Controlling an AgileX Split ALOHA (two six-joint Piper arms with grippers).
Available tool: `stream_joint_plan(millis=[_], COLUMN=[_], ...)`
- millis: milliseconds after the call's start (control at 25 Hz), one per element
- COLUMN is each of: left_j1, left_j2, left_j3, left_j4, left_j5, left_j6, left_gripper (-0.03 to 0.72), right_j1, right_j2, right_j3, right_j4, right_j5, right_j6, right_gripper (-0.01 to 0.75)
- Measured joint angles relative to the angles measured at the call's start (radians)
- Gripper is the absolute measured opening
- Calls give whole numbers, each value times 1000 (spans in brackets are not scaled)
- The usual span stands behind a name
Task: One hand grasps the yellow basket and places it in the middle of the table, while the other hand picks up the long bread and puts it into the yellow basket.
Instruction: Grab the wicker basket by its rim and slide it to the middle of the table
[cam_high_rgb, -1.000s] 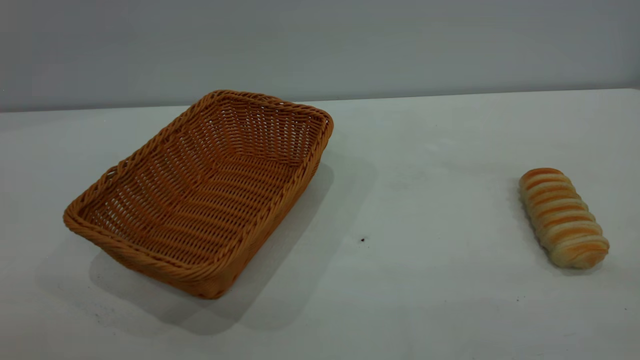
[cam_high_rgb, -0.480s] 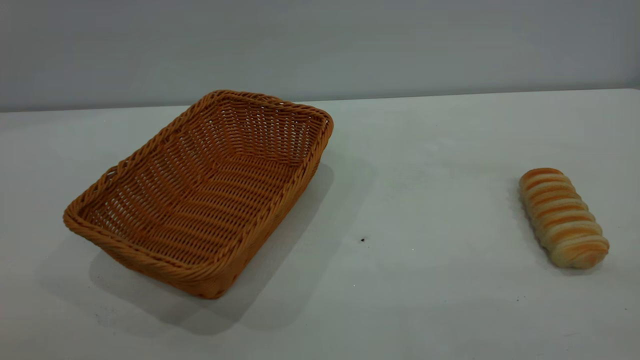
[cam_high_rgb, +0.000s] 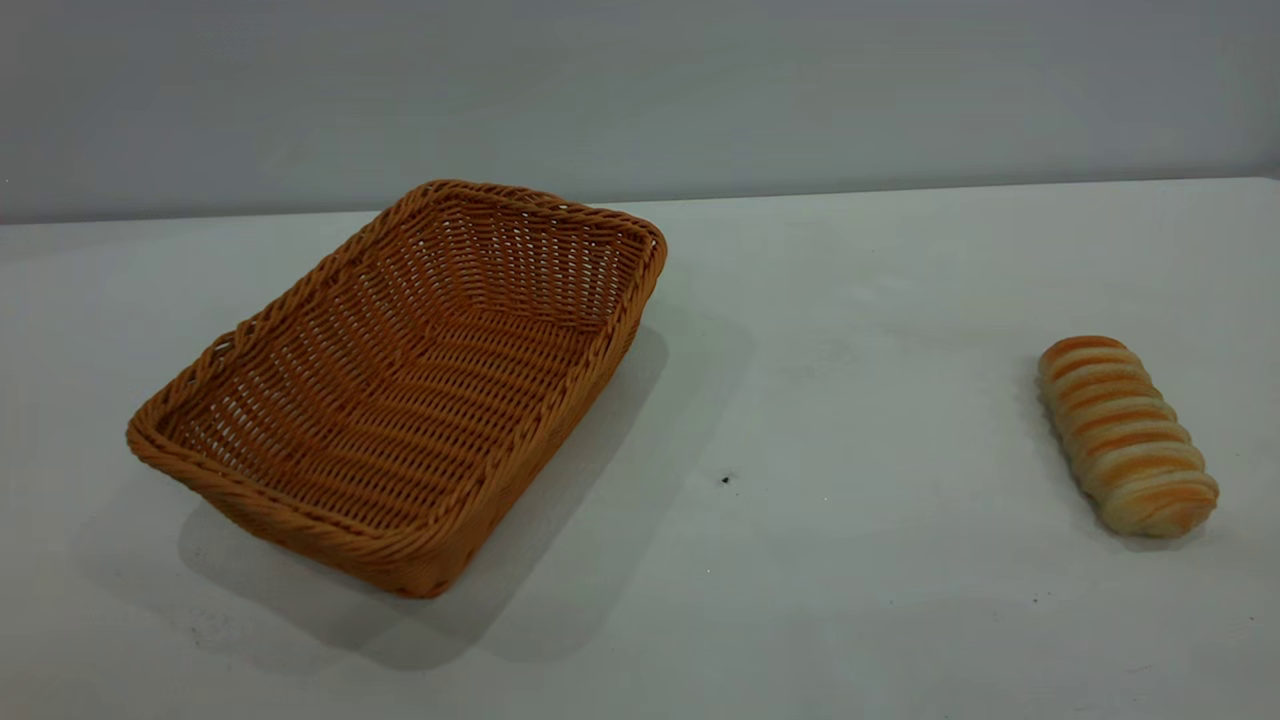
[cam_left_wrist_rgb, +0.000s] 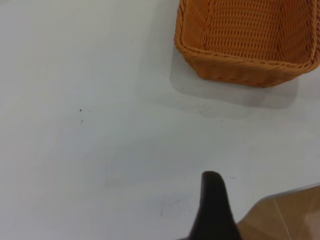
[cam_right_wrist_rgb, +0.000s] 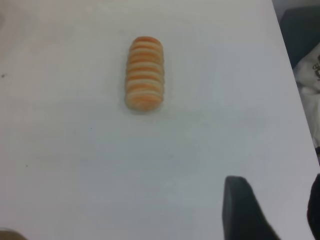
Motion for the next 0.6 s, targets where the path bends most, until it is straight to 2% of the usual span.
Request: stream_joint_plan(millis=[440, 600], left_j1=[0, 0], left_j2=[0, 0], left_j3=[0, 0], left_j4=[0, 0], left_j5=[0, 0], left_j6=[-3, -70], left_gripper=[594, 594], right_j1=[133, 189], right_j2=[0, 0], right_j3=[0, 0], right_j4=[5, 5], right_j5=[0, 0], right_j6=[5, 8], right_gripper=[359, 359])
